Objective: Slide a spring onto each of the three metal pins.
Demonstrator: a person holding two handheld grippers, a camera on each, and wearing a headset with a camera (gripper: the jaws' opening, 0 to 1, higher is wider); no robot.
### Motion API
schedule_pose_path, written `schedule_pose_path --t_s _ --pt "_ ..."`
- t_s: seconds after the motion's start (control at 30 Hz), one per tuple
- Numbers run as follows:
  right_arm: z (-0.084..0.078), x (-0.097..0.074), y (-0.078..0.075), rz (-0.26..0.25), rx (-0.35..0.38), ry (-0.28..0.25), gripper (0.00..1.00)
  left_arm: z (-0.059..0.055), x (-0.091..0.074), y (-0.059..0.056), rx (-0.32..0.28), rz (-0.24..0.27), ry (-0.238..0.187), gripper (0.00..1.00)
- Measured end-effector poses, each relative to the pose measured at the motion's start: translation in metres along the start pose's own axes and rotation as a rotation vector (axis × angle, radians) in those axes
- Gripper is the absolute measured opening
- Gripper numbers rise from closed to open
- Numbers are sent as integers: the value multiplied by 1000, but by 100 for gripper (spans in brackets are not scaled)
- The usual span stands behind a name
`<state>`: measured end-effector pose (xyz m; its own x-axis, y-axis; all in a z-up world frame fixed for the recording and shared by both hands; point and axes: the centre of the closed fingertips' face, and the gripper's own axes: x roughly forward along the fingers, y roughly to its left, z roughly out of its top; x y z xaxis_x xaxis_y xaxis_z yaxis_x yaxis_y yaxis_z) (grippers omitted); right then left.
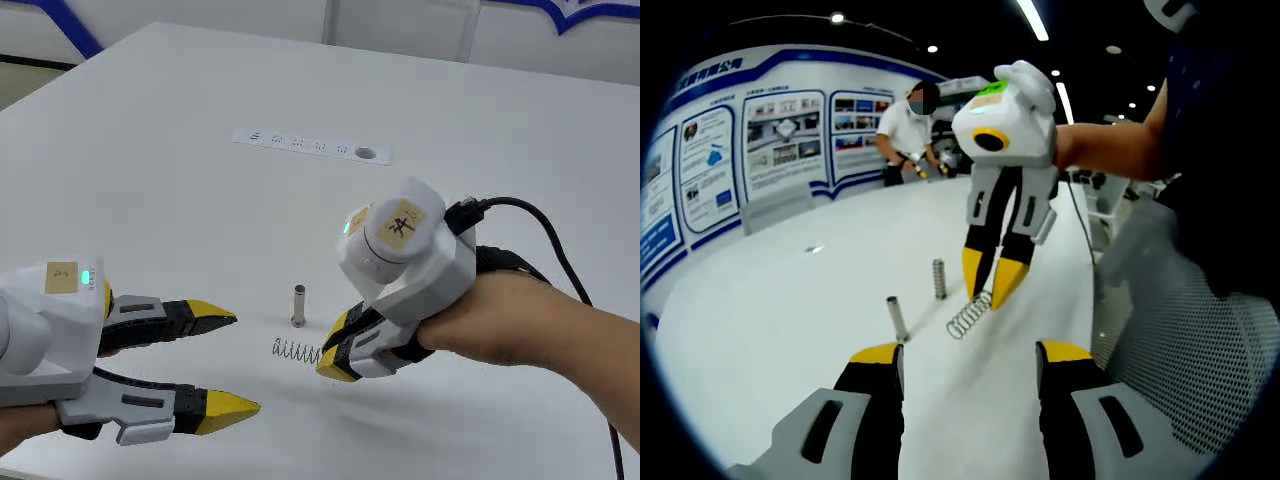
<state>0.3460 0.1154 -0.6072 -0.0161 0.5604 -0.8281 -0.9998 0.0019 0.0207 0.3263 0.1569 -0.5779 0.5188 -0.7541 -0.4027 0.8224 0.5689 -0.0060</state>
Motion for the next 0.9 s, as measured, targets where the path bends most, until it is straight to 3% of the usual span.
schedule_pose_path --t_s 0.43,0.9 --pt "9 -7 7 13 -52 -9 11 3 18 -3 48 -68 14 39" --pt "12 -7 15 39 -116 3 11 4 26 -11 92 -121 21 22"
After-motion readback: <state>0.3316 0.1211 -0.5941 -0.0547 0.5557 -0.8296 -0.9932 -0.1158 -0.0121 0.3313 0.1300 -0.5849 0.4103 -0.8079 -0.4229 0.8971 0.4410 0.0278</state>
